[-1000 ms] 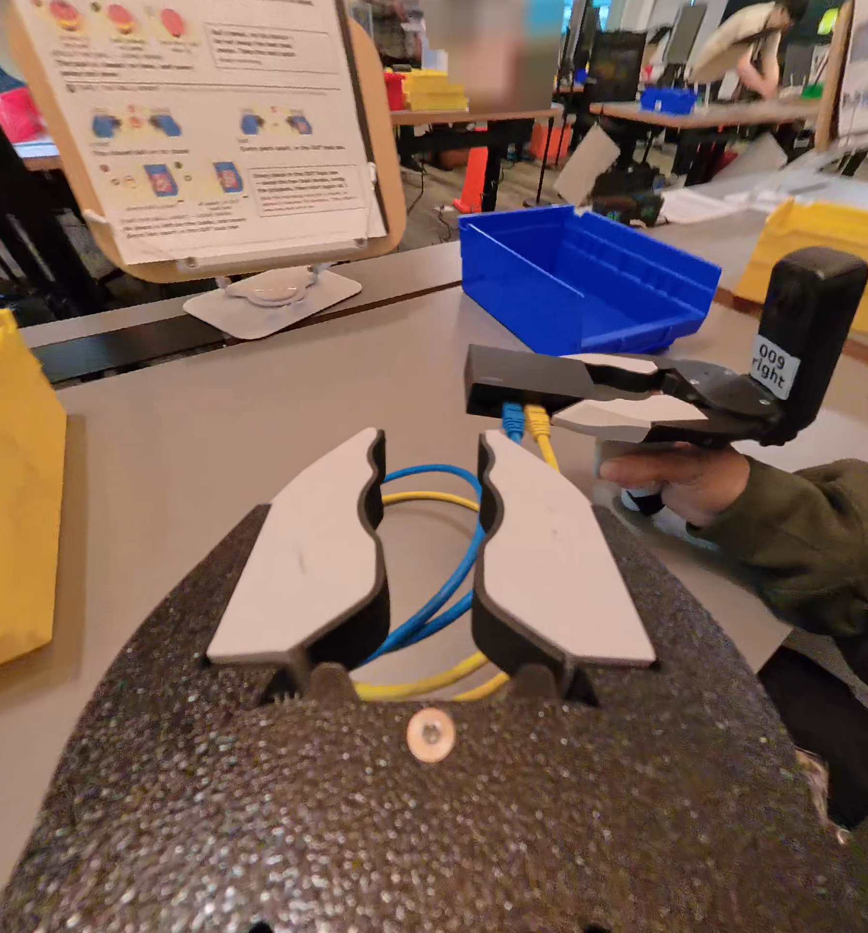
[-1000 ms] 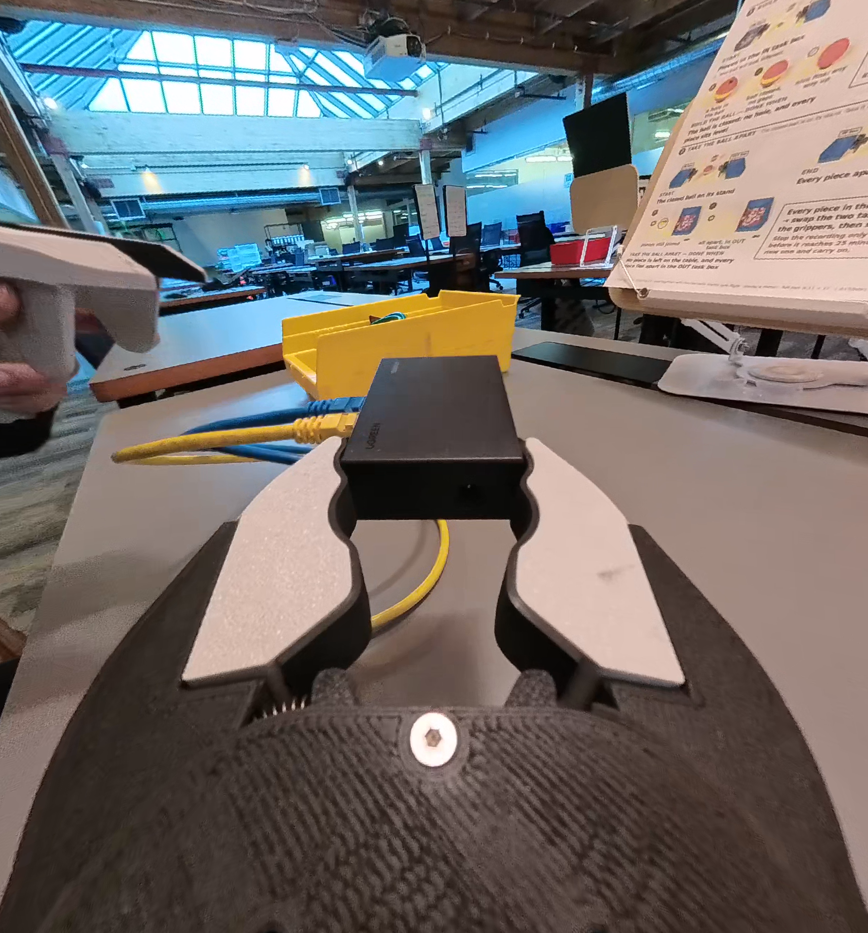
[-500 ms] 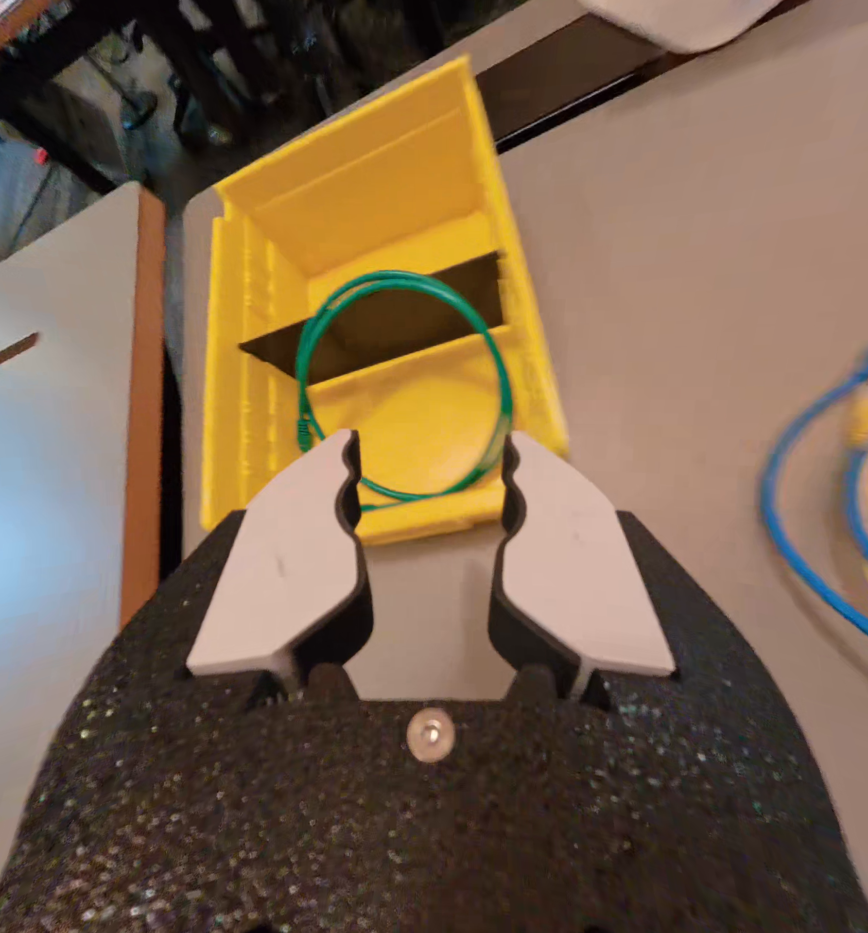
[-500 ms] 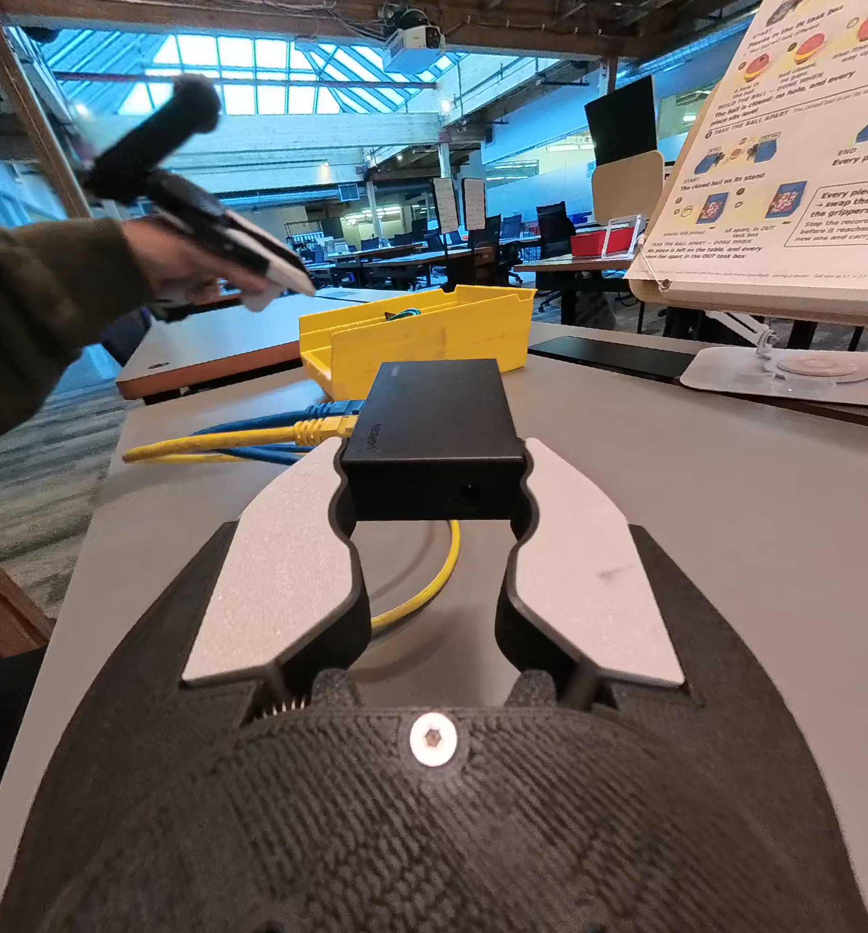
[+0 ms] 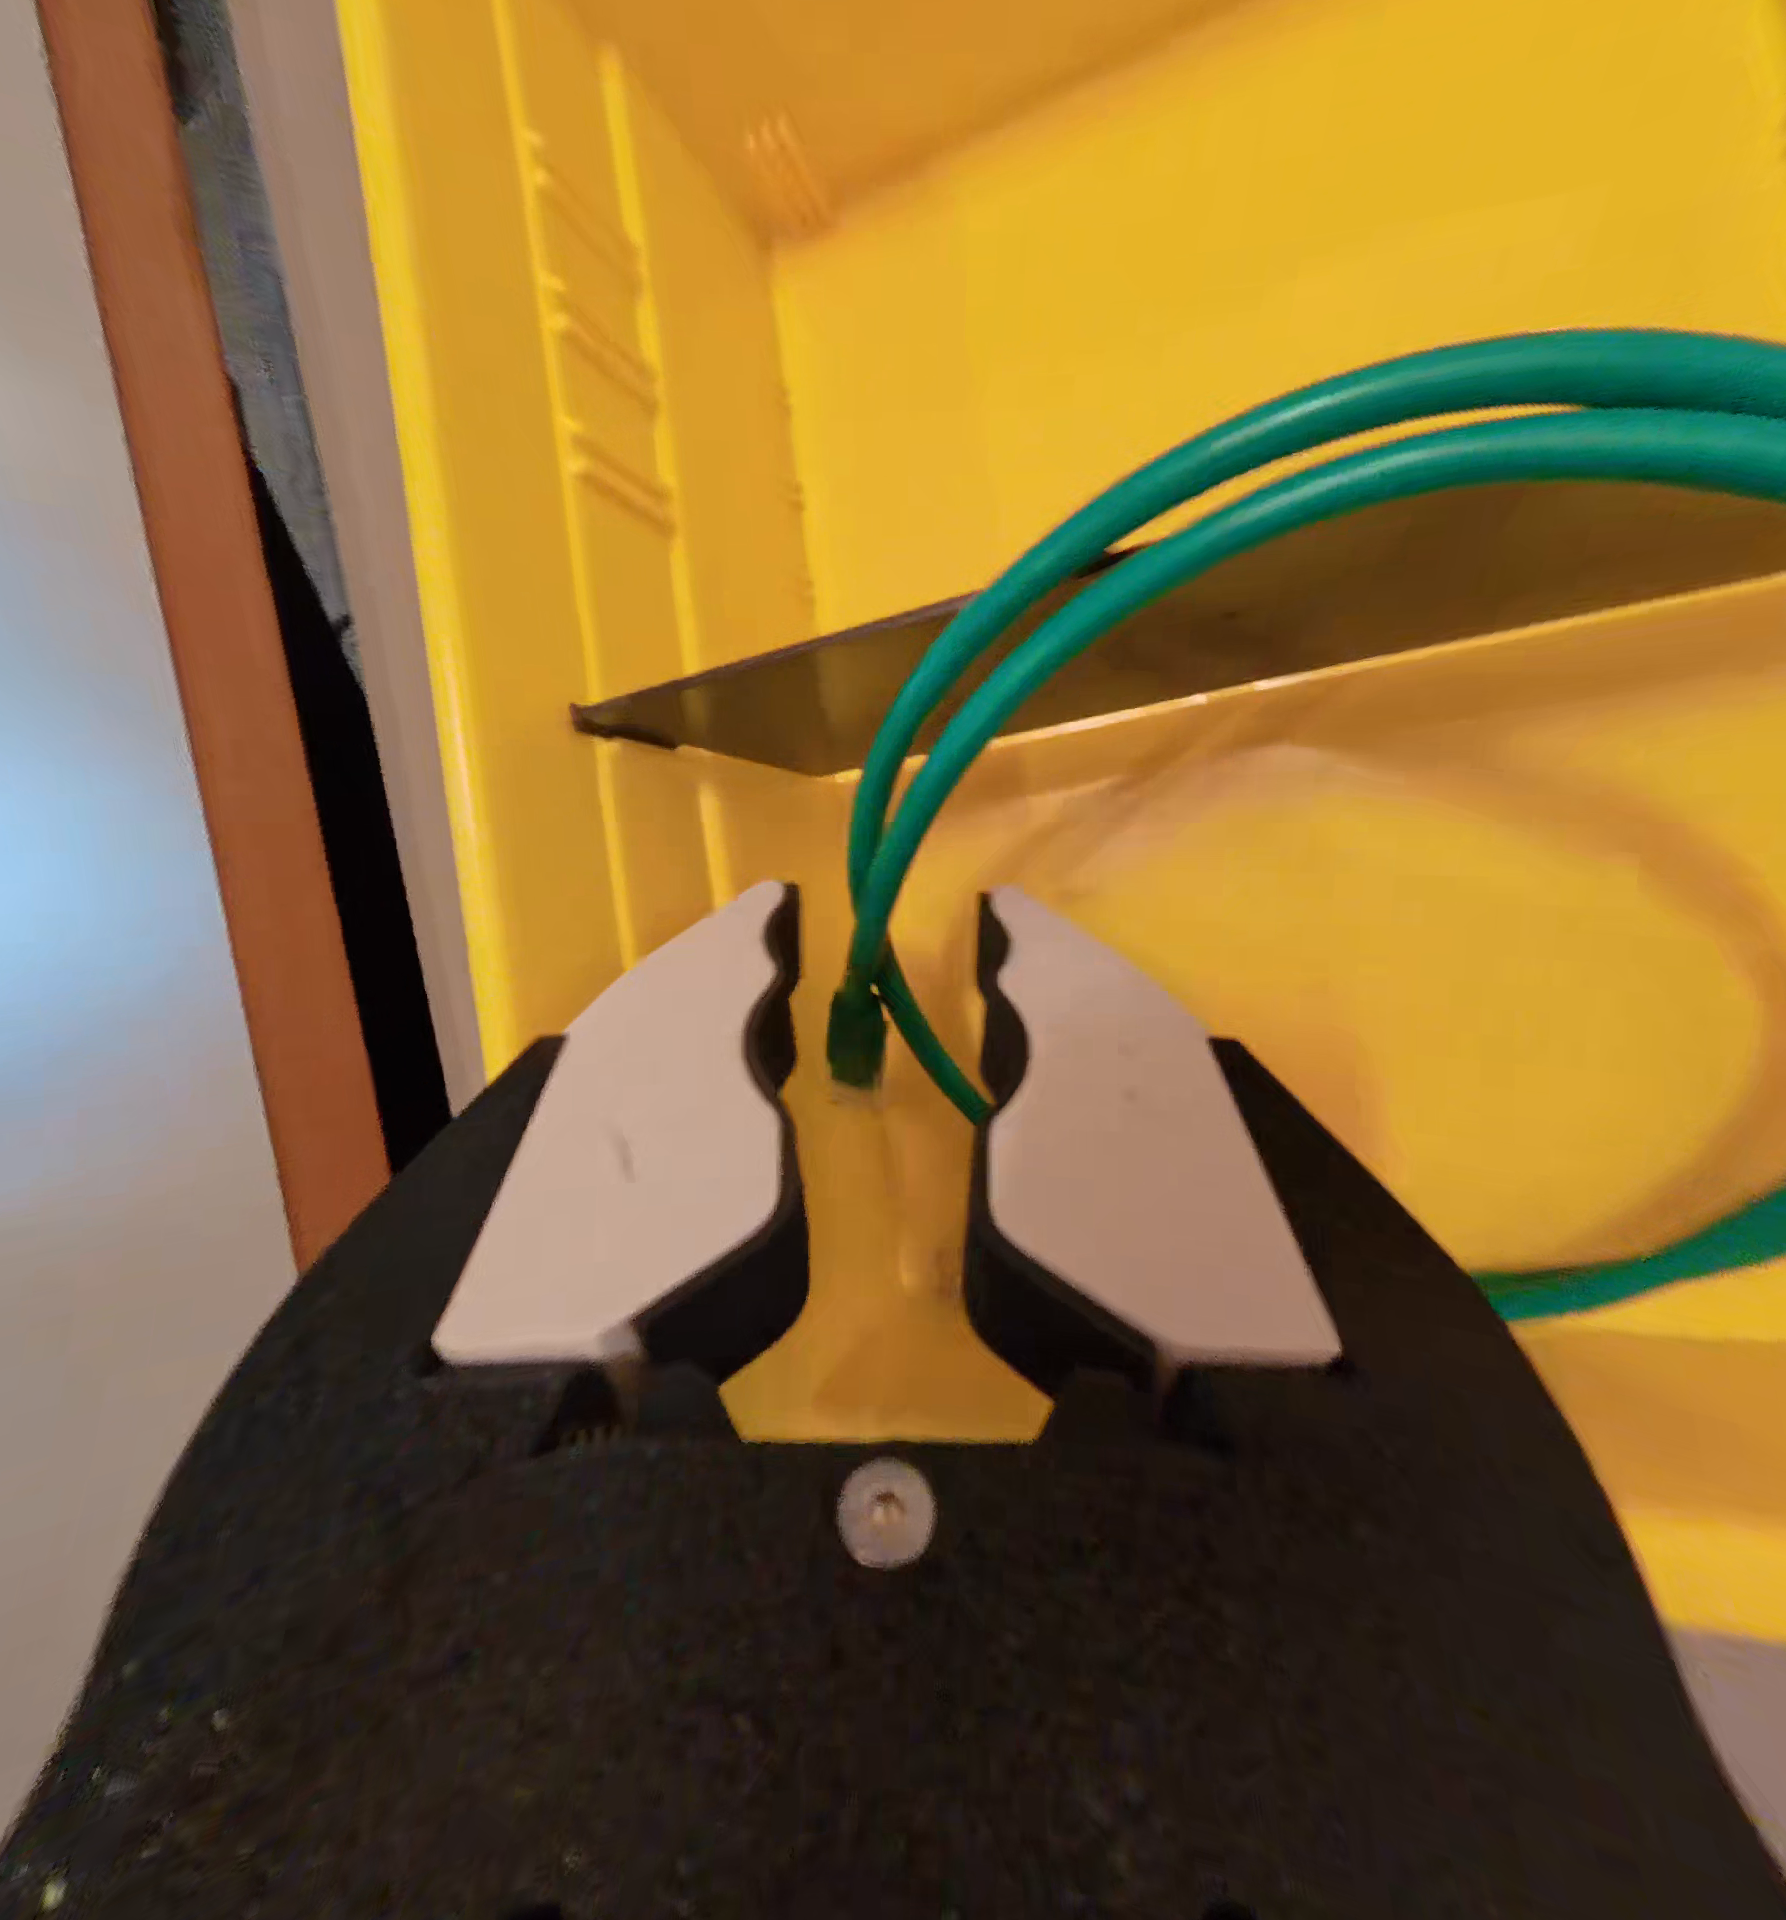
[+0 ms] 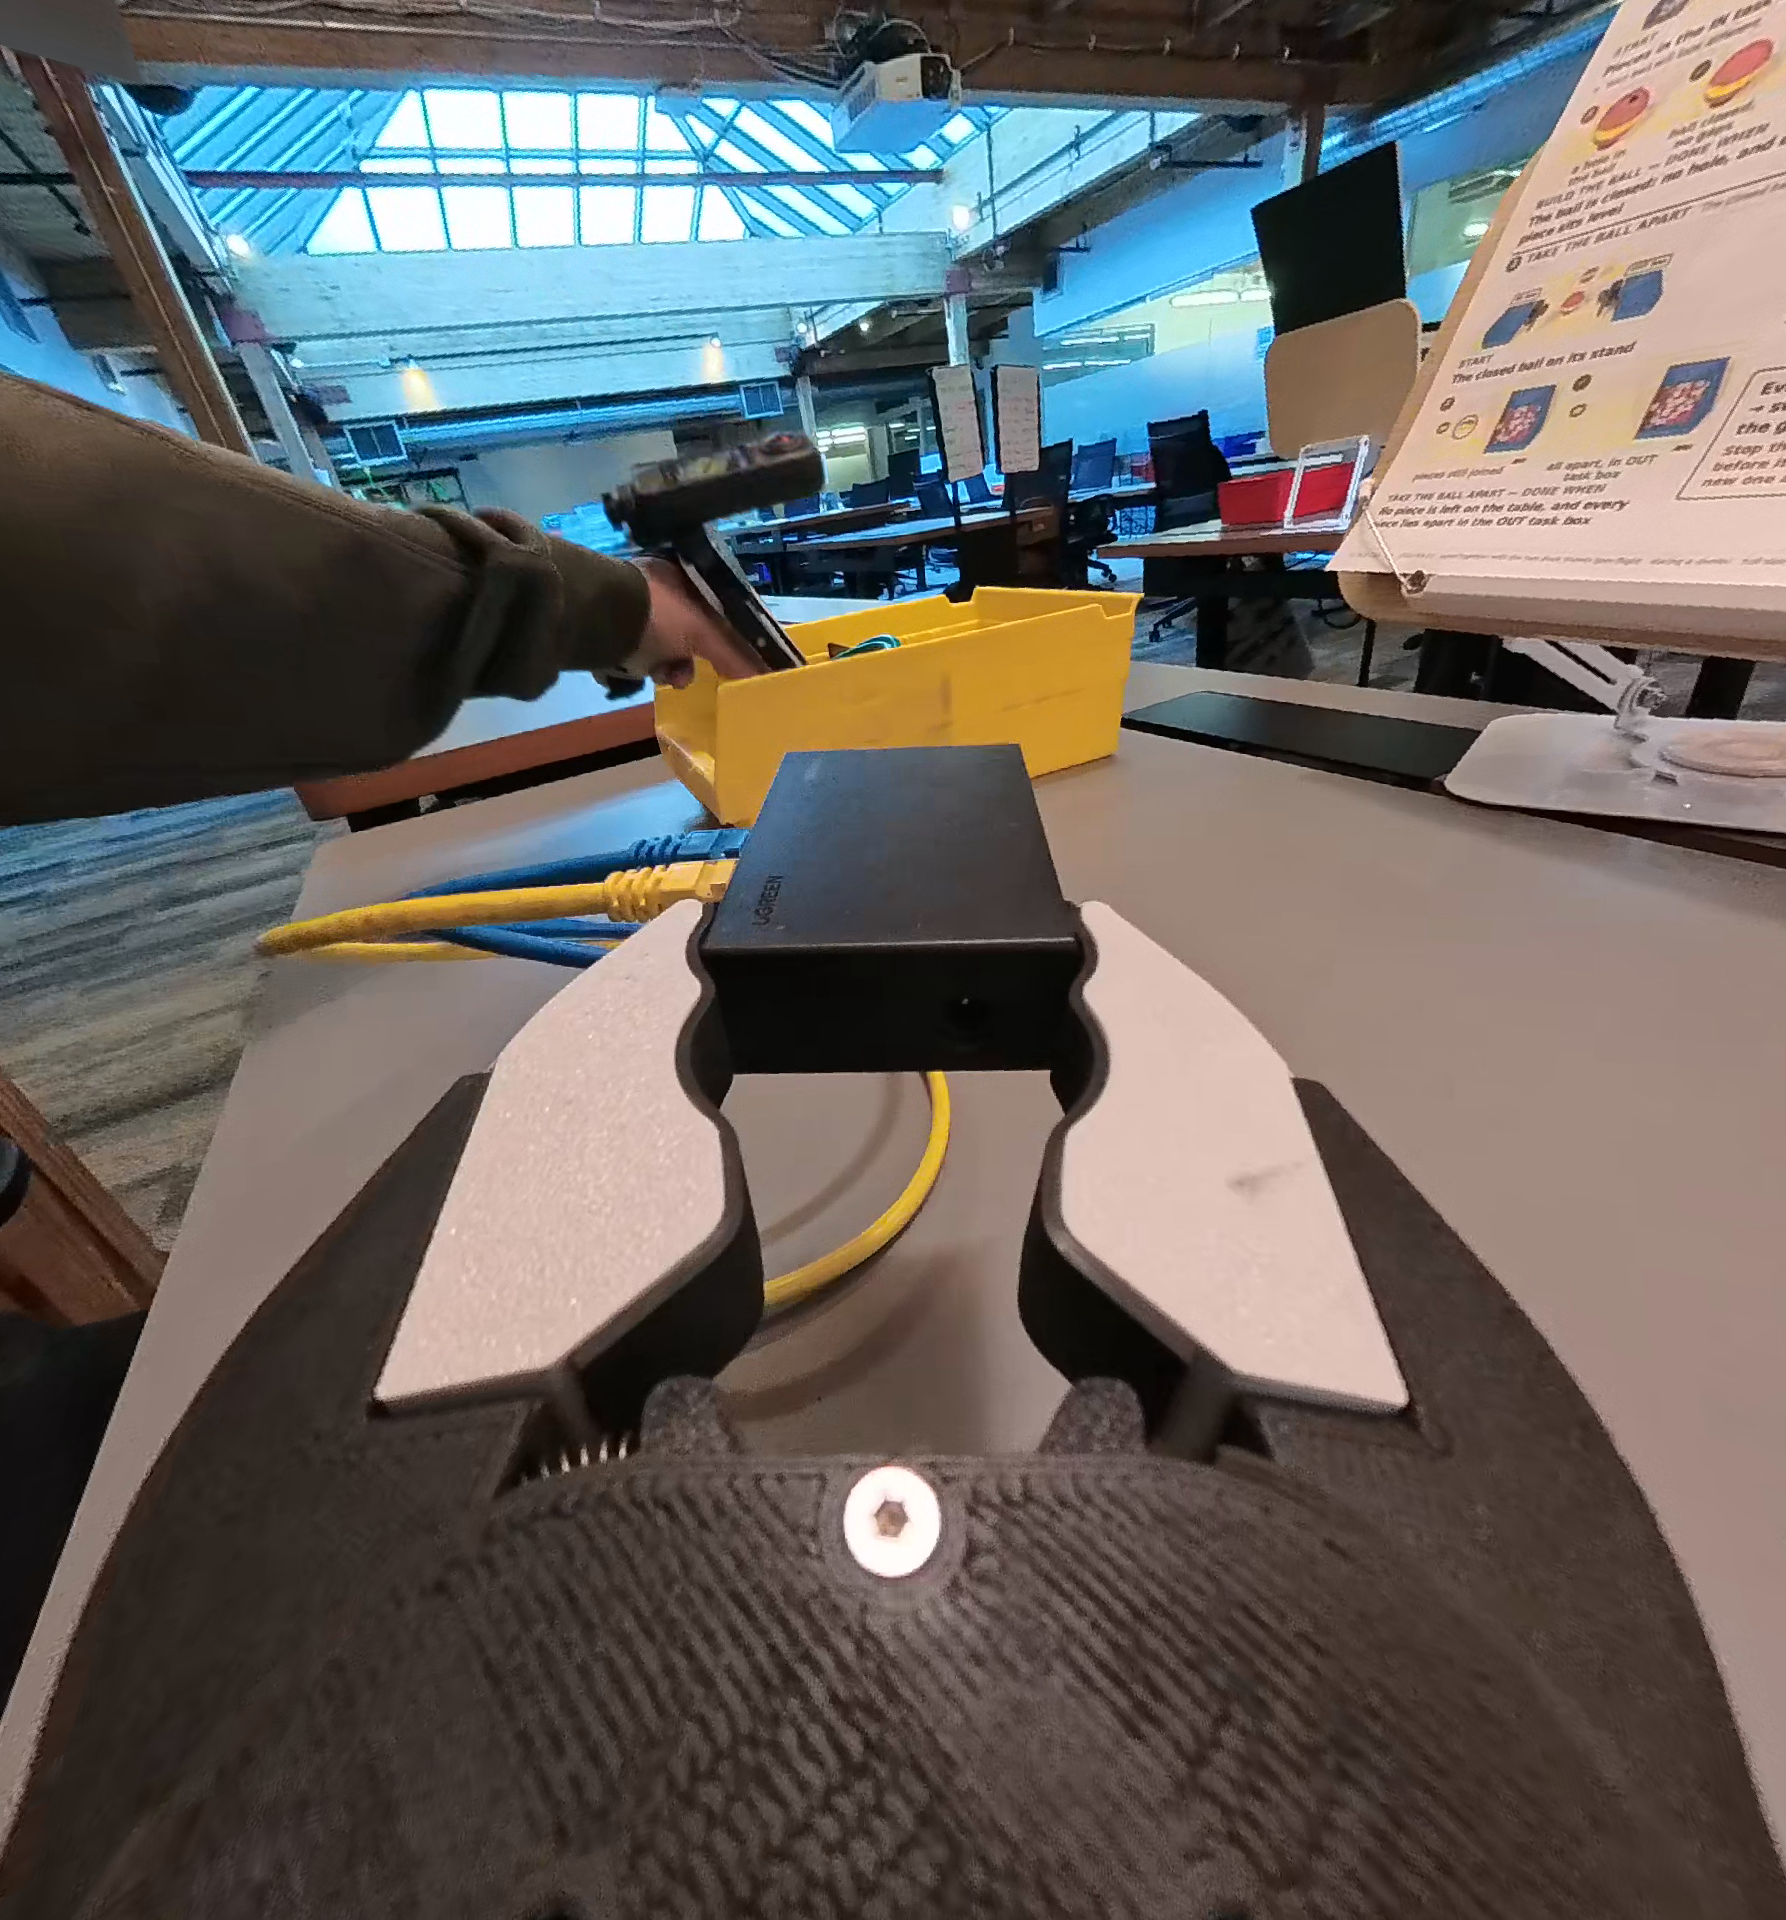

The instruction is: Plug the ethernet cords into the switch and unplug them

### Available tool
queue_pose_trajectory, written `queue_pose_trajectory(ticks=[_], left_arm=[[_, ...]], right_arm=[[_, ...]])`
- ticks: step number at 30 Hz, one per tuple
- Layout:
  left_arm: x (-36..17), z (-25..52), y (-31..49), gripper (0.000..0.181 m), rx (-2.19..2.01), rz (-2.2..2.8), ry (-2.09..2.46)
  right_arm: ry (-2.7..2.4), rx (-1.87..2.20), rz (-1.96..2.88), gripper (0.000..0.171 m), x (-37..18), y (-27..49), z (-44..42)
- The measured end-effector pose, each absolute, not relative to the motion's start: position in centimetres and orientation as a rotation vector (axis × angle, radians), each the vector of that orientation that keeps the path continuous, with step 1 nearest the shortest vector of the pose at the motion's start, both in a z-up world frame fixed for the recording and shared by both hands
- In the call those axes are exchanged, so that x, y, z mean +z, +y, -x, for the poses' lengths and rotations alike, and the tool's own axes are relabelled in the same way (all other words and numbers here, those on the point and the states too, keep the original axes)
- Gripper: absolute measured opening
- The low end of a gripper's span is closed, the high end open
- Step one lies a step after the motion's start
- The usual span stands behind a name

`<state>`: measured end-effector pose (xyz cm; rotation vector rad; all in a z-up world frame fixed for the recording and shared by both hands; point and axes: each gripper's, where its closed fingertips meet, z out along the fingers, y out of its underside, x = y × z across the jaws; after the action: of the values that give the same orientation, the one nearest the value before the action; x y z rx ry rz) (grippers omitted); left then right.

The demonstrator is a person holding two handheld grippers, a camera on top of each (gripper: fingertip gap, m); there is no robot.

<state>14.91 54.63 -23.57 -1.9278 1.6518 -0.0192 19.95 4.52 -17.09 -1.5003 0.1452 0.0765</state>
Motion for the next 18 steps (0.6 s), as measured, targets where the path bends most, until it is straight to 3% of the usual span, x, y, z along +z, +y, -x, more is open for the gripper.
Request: queue_pose_trajectory(ticks=[2, 7, 18], left_arm=[[-23.7, -15.1, 55.7, 0.008, 0.028, 1.901, 1.628], [-20.5, -16.1, 55.1, 0.005, -0.029, 1.752, 1.55], [1.0, -11.6, 45.1, 0.005, -0.265, 1.304, 1.397]], right_arm=[[0.151, 0.079, 1.496, 0.061, -17.1, 4.5, -20.0], [0.182, 0.092, 1.474, 0.061, -16.9, 4.2, -20.5], [0.236, 0.042, 1.4, 0.061, -16.2, 2.2, -22.7]])
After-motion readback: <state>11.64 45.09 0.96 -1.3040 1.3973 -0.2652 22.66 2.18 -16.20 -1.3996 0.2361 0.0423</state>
